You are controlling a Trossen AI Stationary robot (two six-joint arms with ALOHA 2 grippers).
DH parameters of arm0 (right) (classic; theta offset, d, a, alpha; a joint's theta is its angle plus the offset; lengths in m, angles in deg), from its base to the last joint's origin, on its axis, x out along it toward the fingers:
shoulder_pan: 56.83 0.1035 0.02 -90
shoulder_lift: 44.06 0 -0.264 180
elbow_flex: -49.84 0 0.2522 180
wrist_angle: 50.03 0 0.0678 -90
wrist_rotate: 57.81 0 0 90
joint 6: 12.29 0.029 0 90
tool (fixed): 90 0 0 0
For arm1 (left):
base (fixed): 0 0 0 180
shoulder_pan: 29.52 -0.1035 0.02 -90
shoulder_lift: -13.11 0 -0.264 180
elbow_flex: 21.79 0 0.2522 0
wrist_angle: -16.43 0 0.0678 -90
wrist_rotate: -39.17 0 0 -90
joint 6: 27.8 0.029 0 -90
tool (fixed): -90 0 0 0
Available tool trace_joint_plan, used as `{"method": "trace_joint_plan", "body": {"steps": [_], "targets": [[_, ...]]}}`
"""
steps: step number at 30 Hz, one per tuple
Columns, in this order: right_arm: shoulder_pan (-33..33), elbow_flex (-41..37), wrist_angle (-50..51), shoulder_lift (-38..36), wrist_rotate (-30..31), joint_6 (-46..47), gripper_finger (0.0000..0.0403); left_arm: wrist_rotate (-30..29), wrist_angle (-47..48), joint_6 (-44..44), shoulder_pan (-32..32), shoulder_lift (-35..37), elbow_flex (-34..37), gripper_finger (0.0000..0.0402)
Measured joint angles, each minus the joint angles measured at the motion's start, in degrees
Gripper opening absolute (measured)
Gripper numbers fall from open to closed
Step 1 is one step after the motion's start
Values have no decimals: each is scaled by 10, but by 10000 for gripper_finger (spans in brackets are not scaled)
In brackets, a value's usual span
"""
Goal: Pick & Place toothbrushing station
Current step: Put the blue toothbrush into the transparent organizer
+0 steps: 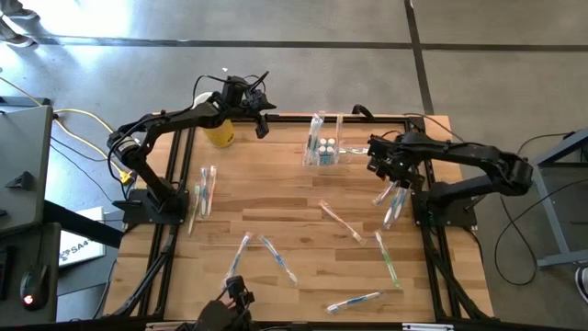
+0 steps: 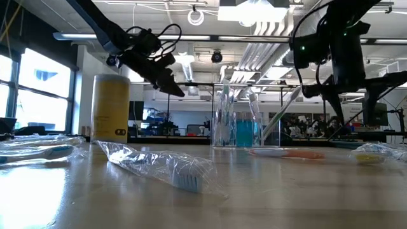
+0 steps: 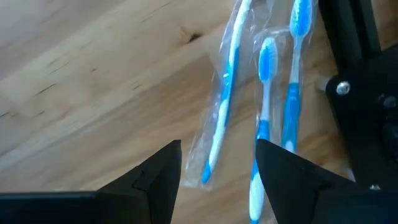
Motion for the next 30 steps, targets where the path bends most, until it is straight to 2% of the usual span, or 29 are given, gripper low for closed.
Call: {"method": "trace_joint_plan", "body": {"steps": [7,12,22,30], "targets": [[-52,-30,-32,37,3,-48,199,1,22,0,0,0,0,154],[-76,-46,-102,62,3,-79,199,7,25,0,0,0,0,154],[-100,-60,-111,114,-16,-90,199,14,47,-1,0,0,0,154],[-100,-58,-132,129,18,-110,199,14,55,2,0,-1,0,154]]}}
